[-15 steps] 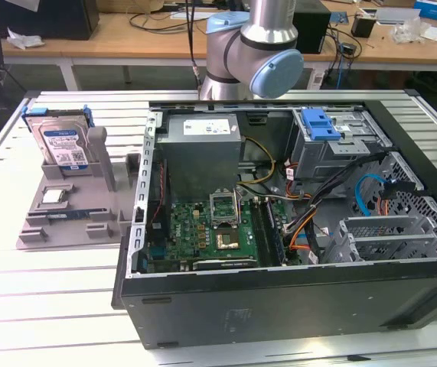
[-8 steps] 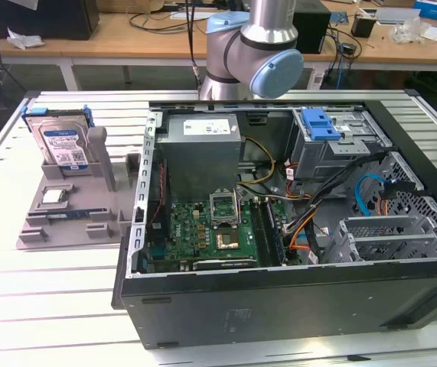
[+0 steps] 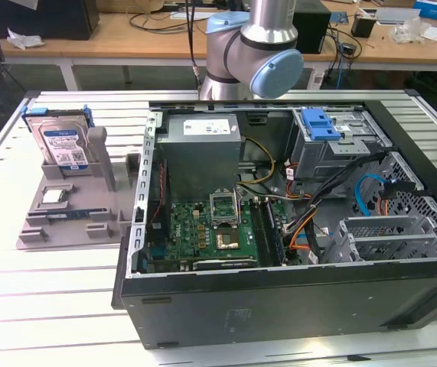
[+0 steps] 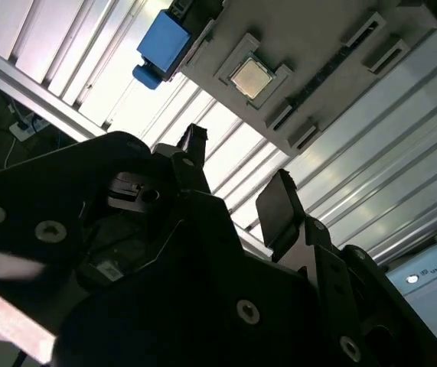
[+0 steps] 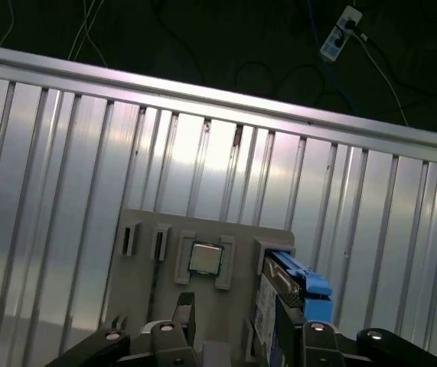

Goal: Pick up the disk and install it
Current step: 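Pick up the disk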

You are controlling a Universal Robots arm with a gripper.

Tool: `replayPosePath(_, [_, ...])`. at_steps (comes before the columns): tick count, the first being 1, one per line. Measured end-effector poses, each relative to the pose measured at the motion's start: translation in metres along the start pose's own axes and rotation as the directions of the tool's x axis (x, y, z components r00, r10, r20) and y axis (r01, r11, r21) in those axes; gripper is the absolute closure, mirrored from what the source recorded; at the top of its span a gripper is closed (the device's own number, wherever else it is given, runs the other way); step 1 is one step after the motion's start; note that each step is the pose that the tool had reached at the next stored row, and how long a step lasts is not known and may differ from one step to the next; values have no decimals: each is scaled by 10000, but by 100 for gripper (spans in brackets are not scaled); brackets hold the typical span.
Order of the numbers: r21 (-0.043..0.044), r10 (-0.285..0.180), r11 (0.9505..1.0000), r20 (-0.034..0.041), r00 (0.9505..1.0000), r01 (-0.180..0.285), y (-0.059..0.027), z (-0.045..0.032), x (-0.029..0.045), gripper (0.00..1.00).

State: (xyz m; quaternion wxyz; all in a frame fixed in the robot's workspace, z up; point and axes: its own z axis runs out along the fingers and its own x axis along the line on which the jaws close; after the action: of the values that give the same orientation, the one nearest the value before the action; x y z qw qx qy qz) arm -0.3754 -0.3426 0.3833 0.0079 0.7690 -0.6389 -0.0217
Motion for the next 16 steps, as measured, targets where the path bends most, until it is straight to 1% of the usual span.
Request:
replayPosePath(4, [-1,39,10000,-11,10000,-39,-1,0,1,46])
replayPosePath(6, [8,480,9988,2,9988,-480,-1,2,0,46])
replayPosePath(7, [11,611,9981,7,9981,-611,0,2,-1,46])
replayPosePath(8, [15,871,9962,18,9962,-871,0,3,-1,46])
replayPosePath(9, [22,1199,9928,31,9928,-1199,0,6,0,46])
replayPosePath(10, [24,1341,9910,37,9910,-1341,-1,8,0,46])
replayPosePath(11, [24,1394,9902,40,9902,-1394,-1,8,-1,46])
replayPosePath(16, [26,1399,9902,41,9902,-1399,-8,8,-1,46])
